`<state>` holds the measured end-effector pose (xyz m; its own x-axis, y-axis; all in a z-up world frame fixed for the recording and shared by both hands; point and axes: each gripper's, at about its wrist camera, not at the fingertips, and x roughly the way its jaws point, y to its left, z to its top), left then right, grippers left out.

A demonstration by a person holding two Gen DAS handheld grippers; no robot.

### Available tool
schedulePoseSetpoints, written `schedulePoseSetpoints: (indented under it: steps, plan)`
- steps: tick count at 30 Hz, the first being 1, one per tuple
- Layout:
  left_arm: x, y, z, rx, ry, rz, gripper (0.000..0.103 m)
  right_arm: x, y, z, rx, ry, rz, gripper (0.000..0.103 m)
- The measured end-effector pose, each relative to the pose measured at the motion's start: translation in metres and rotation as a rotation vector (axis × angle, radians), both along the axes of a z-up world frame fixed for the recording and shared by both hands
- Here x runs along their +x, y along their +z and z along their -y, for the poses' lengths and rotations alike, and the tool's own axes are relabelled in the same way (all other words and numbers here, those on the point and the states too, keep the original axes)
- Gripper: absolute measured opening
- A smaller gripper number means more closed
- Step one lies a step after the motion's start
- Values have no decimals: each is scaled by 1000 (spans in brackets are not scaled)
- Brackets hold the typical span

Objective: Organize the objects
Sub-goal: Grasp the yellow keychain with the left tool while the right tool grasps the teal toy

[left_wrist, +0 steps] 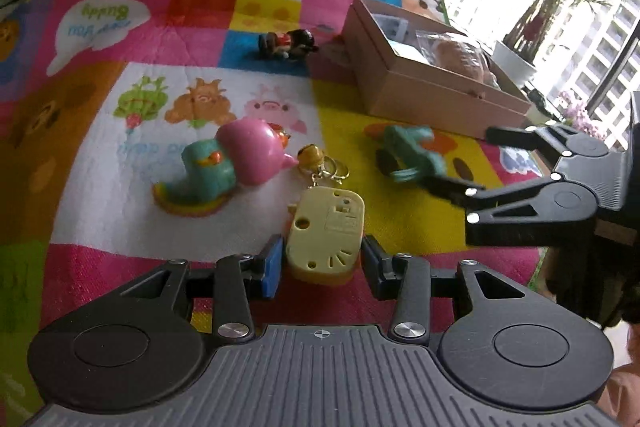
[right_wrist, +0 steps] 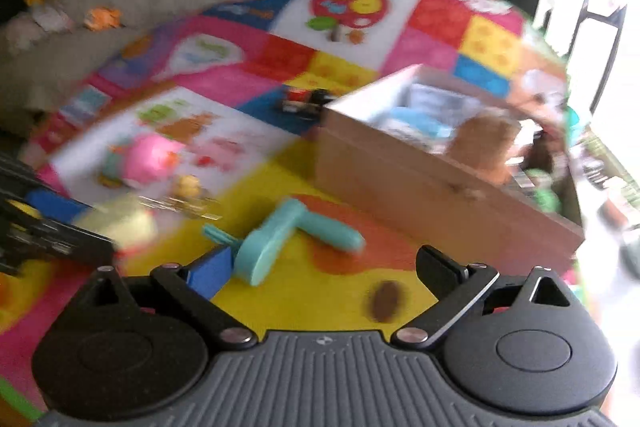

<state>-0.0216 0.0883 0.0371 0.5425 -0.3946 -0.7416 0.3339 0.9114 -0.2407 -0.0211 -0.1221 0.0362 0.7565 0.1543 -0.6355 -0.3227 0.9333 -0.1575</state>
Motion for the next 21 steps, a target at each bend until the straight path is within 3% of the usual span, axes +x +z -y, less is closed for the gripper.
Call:
schedulePoseSetpoints:
  steps: [2, 4, 8, 12, 19, 21]
  plan:
    - [0, 0, 0, -9, 4, -1, 46, -1, -3, 6, -91, -48, 39, 100]
    - [-1, -1, -2, -21, 6, 0, 46, -5, -1, 15, -99, -72, 43, 100]
    - [-1, -3, -6, -46, 9, 3, 46, -10, 13, 29, 57, -79, -4, 100]
    - [-3, -4, -9, -66, 9, 8, 46, -4, 21, 15, 203, -27, -51, 100]
    - [-7, -7, -16, -102, 14, 9, 46, 43, -4, -20, 164, -61, -66, 95]
    - [-6, -7, -17, -112, 17, 8, 46, 52, -13, -18, 142, -85, -74, 87]
